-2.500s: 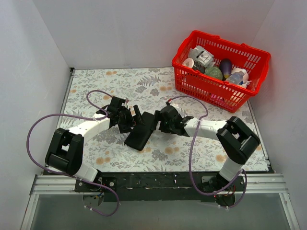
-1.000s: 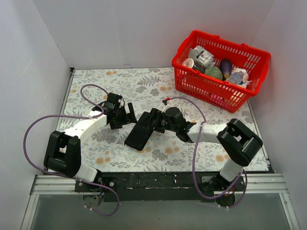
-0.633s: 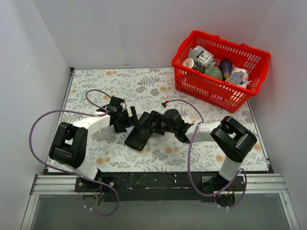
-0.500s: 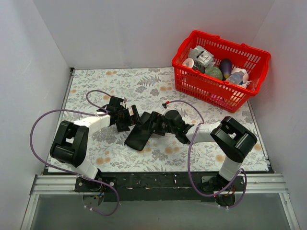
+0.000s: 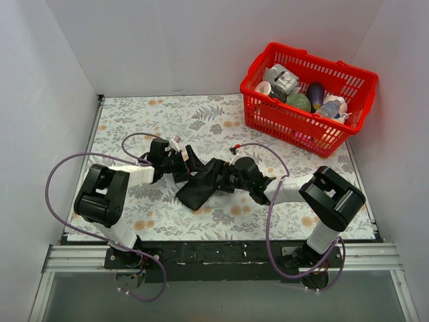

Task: Sort the hair-cutting tools
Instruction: Adjust the hairdressing tool bag at the center of the board.

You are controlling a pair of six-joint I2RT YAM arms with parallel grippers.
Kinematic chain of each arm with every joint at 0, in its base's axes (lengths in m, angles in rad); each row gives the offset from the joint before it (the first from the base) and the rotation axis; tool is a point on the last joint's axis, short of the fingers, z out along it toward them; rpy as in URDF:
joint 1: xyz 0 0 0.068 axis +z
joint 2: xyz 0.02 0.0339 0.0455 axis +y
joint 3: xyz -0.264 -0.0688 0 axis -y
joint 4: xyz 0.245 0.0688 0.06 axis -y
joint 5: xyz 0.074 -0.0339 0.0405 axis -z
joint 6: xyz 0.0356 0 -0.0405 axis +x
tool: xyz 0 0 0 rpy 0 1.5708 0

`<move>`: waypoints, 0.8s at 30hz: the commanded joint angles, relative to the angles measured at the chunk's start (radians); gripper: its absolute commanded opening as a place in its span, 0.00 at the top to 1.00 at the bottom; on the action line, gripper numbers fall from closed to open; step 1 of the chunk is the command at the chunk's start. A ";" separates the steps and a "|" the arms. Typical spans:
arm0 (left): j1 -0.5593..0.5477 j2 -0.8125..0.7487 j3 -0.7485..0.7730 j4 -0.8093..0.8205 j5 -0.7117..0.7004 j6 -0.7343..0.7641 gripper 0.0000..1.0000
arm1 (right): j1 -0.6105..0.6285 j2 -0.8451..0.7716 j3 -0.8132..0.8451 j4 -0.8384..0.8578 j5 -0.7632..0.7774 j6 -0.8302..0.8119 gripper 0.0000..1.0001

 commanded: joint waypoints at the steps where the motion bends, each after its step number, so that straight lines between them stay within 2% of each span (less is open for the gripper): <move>1: -0.046 0.080 -0.143 -0.056 0.108 -0.051 0.02 | 0.000 0.011 -0.022 0.000 -0.031 -0.030 0.04; 10: -0.095 0.138 -0.222 0.102 0.254 -0.111 0.02 | -0.003 -0.027 -0.111 0.015 -0.053 -0.044 0.04; 15: -0.115 0.227 -0.203 0.141 0.289 -0.114 0.10 | -0.003 -0.097 -0.175 -0.012 -0.036 -0.060 0.04; 20: -0.151 0.277 -0.164 0.144 0.364 -0.088 0.18 | -0.004 -0.153 -0.166 -0.098 -0.056 -0.111 0.04; 24: -0.181 0.313 -0.139 0.144 0.436 -0.075 0.30 | -0.004 -0.171 -0.142 -0.175 -0.060 -0.172 0.03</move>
